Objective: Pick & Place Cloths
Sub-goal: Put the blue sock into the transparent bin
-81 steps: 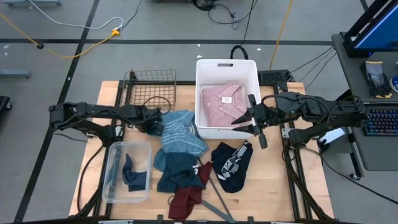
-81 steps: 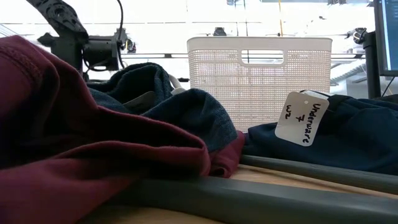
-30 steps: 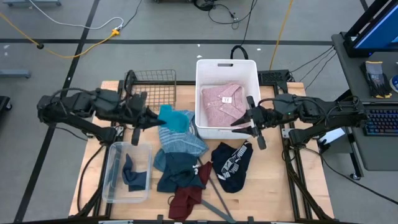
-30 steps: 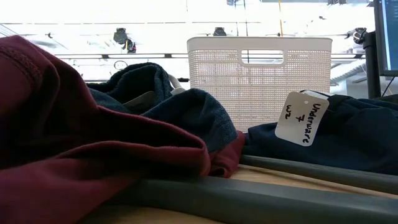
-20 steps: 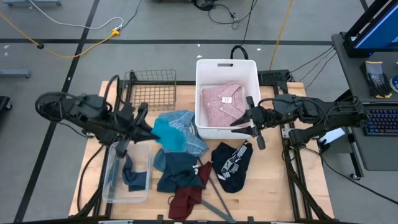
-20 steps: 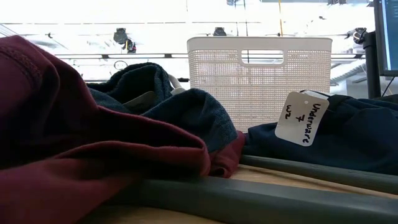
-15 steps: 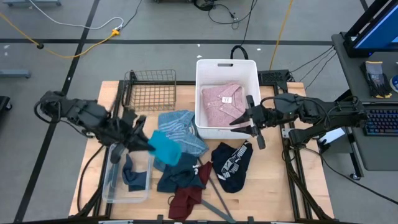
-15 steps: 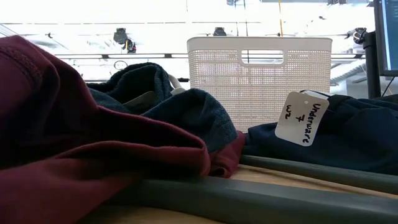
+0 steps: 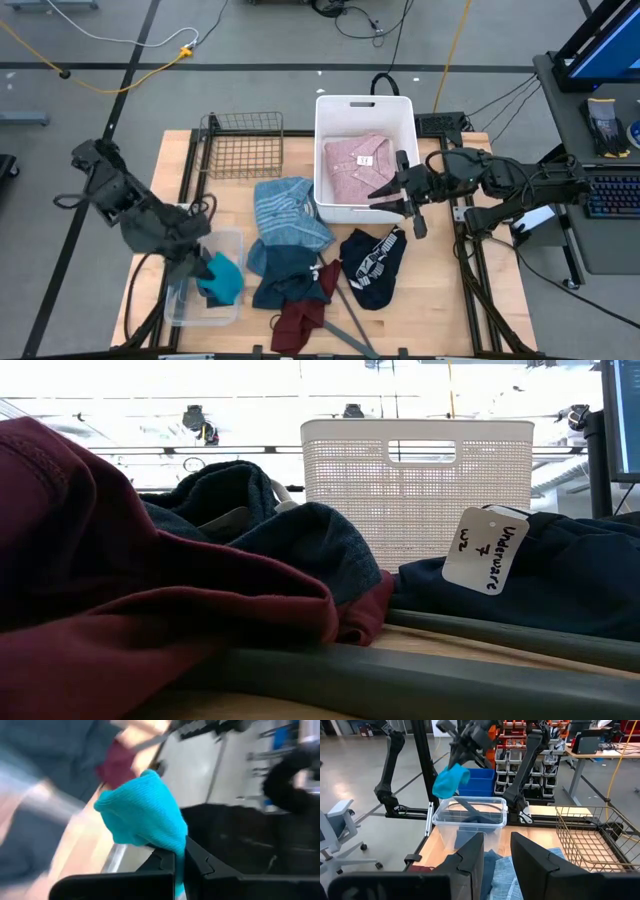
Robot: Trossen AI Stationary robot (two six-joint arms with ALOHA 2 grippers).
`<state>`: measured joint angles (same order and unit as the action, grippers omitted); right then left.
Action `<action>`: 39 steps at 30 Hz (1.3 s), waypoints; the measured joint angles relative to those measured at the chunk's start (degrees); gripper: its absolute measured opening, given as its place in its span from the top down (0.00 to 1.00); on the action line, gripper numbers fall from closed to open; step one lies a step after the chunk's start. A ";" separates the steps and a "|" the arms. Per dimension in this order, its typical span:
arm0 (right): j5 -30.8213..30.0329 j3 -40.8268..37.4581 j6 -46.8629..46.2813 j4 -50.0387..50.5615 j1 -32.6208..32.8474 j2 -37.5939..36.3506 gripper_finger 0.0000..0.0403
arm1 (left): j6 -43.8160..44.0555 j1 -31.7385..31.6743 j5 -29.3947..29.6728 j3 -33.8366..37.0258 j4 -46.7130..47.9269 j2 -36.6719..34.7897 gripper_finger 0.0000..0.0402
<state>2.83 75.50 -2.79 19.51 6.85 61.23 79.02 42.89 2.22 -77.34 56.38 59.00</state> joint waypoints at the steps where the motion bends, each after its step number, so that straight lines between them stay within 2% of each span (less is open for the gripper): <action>1: -0.01 0.00 -0.45 0.01 0.00 0.00 0.78 | 2.07 1.25 -0.06 0.00 2.11 0.09 1.00; 7: -0.06 -0.02 -1.49 -0.01 0.00 0.00 0.78 | 12.35 5.85 -3.67 0.00 18.54 1.97 1.00; 13: -2.39 -0.02 -1.51 -1.44 0.00 0.00 0.78 | 9.45 7.17 -3.10 0.00 28.77 6.85 1.00; 19: -4.37 -0.02 -1.51 -1.38 0.00 0.00 0.78 | 0.77 7.57 1.39 0.00 30.94 13.20 1.00; 25: -4.50 -0.02 -1.20 -1.34 0.00 0.00 0.78 | -4.97 7.57 0.77 0.00 32.84 19.23 1.00; 39: -4.33 -0.02 -1.05 -1.27 0.00 0.00 0.78 | -5.29 8.05 0.68 0.02 33.59 27.05 0.99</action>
<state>-1.50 75.48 -3.84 18.24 6.85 61.23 73.73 50.94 2.89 -77.32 89.97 86.06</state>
